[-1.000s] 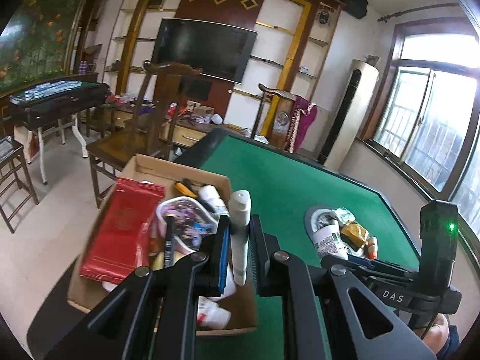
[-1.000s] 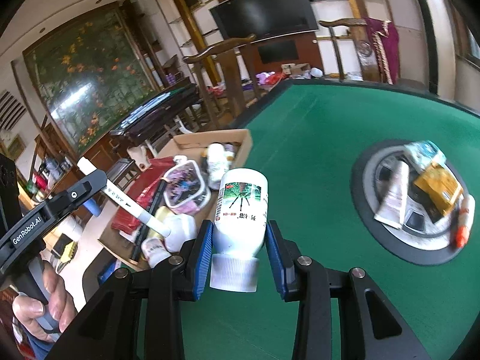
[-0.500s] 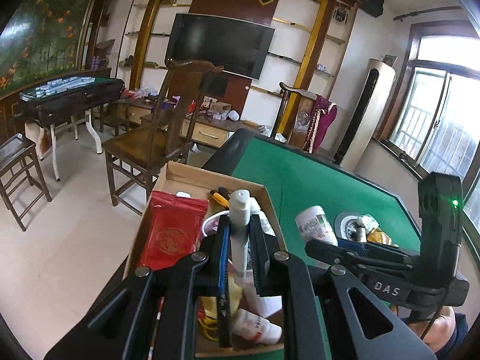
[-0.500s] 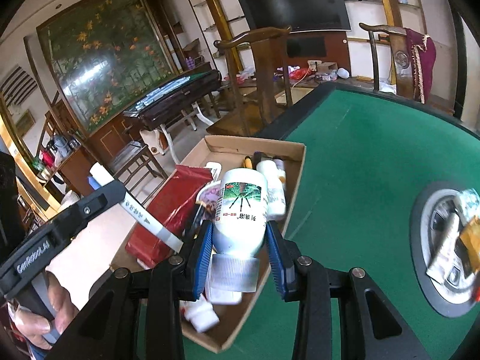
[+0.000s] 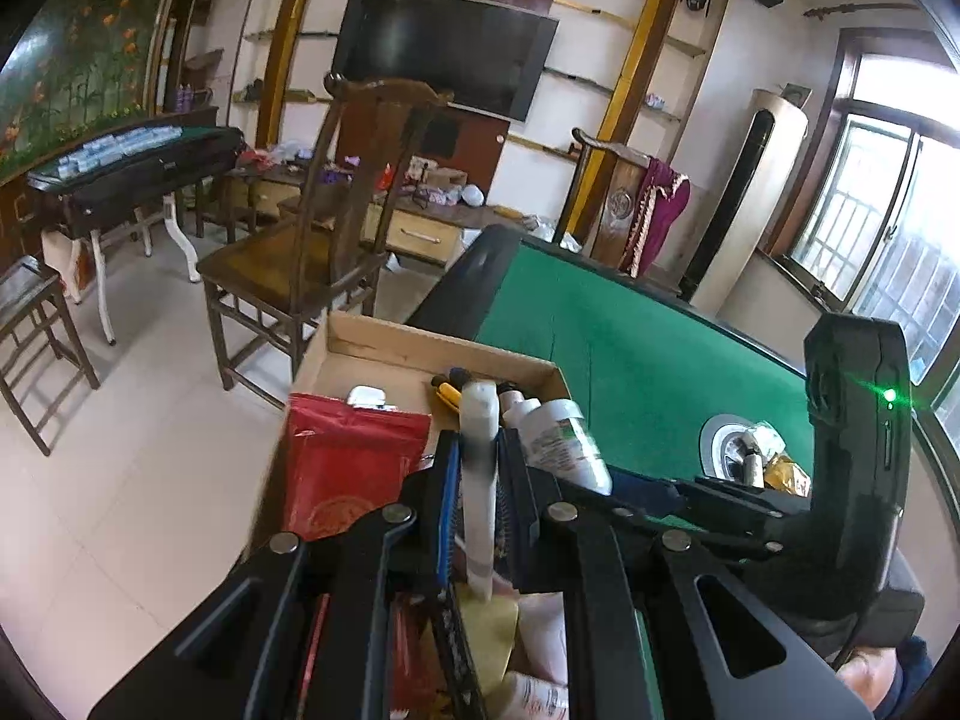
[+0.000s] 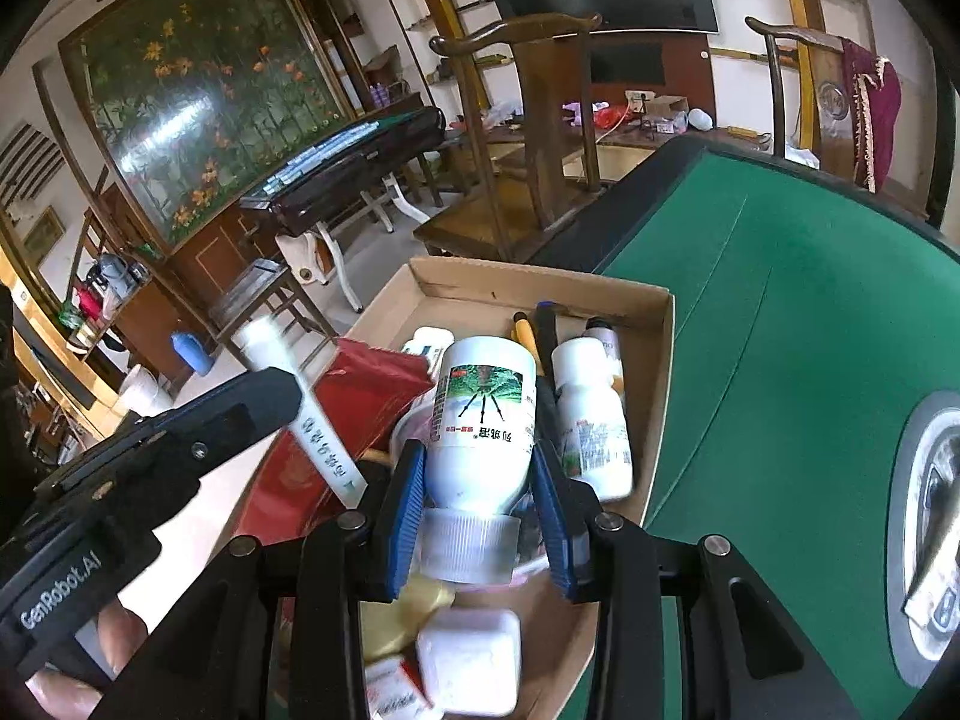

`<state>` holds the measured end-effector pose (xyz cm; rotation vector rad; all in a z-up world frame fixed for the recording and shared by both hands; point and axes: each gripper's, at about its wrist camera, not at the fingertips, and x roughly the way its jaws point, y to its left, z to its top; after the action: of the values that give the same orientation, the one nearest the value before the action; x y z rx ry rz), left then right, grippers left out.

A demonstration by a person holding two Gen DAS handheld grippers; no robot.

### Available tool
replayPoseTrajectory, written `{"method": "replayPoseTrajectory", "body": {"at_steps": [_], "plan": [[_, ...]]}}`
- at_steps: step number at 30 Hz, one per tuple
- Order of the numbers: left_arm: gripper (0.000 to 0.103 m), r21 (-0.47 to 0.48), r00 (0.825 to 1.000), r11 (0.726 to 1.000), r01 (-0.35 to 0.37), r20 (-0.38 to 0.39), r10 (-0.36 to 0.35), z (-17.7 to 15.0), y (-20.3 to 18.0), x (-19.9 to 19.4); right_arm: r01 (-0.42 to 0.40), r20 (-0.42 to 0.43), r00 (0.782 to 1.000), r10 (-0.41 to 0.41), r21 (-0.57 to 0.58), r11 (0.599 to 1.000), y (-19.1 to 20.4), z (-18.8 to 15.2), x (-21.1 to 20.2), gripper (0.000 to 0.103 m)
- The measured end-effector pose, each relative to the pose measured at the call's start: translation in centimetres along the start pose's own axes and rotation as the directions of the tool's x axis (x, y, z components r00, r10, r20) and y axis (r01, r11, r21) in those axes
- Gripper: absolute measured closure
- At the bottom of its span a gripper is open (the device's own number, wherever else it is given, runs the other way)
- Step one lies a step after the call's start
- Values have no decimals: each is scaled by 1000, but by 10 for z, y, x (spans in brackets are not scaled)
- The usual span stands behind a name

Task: Organize objects
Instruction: 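Lift and carry the white marker and white bottle to the cardboard tray with both grippers, then open both grippers to drop the marker and bottle into the tray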

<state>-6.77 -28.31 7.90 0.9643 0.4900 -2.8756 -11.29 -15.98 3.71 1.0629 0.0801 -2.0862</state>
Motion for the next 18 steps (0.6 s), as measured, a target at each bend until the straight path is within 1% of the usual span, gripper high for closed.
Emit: {"method": "replayPoseTrajectory", "body": {"at_steps": [3,5,9,15,18], "plan": [[91,-19,1000,1000,-7,-22,7,7,6,18,13,-6,1000,-13,-5,1000,-4,7,11,64],[91,-40,999,999,-6,-50,4,11,11,31,20,-11,1000,-20,-5,1000,-6,10,17,64],[91,-31,996,999,-27,-86,24,12,16,48,21,-27,999,-22,-15,1000,-8,15,27,64],[91,-71,996,997,-9,-88,2,8,26,56,43,-31,999,-44,-55,998,-5,20,40,64],[91,-81,997,997,-9,-78,2,8,30,54,39,-34,999,-41,-59,997,-3,24,46,64]]}}
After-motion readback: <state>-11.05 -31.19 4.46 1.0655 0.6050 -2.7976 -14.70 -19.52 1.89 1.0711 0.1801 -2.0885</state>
